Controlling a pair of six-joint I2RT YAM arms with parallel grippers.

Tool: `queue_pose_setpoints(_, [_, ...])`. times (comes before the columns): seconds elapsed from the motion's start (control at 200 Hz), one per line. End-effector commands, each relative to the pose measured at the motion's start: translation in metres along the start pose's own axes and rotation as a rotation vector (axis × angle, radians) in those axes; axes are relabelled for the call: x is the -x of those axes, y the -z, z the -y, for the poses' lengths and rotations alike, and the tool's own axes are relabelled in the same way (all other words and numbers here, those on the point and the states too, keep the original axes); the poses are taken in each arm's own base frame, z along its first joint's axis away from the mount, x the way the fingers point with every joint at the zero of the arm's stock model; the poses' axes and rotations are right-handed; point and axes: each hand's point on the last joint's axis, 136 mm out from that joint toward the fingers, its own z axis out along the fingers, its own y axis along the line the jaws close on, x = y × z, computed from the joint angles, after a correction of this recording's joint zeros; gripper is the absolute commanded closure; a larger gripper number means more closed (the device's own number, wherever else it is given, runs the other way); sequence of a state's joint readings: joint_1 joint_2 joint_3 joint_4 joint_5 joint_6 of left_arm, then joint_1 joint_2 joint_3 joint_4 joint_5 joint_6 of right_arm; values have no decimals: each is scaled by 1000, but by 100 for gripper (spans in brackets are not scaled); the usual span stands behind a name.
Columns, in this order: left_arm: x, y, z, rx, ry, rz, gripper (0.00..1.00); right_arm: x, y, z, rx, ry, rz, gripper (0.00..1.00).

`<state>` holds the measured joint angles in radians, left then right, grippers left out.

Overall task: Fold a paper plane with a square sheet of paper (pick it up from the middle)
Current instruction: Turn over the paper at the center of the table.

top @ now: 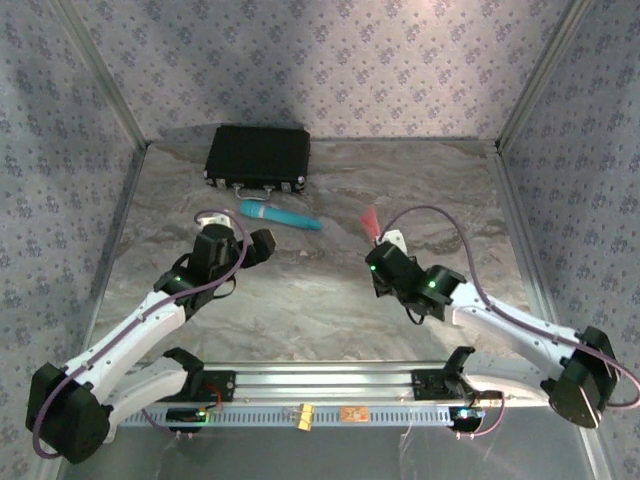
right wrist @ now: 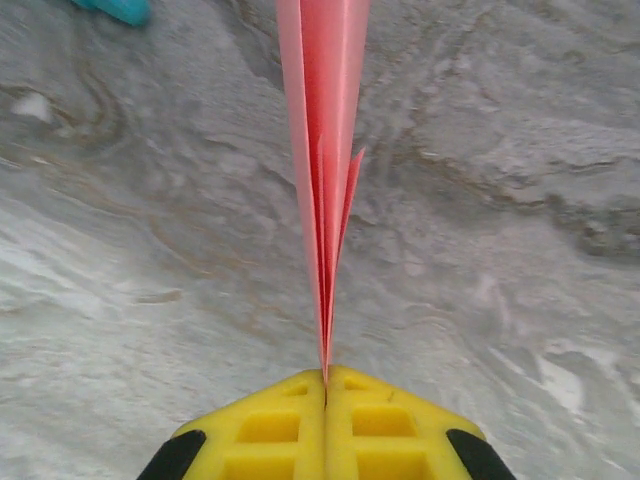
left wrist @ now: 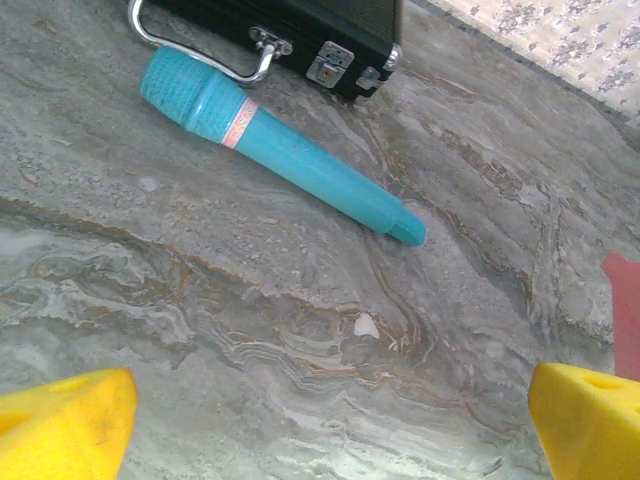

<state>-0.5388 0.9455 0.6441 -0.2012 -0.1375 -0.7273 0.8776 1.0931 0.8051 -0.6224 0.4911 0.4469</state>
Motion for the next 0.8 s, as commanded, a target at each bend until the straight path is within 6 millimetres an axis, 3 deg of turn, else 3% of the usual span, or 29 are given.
queue_pose_setpoints(0.0, [-1,5,5,-40,22,-17,0,2,4,23,-207,108,-27,96])
queue_pose_setpoints(0.22, [-4,4,2,-39,27,-31,0,9,8,31,-439,232,-51,97])
queue_pose_setpoints(0.505, [-5,3,5,-50,24,-42,0,-27,-29,-30,-155,309,-209,91])
queue_pose_setpoints(0.794, [-6,5,5,-46,19,-47,0,-58,-52,-72,-31,379,-346,87])
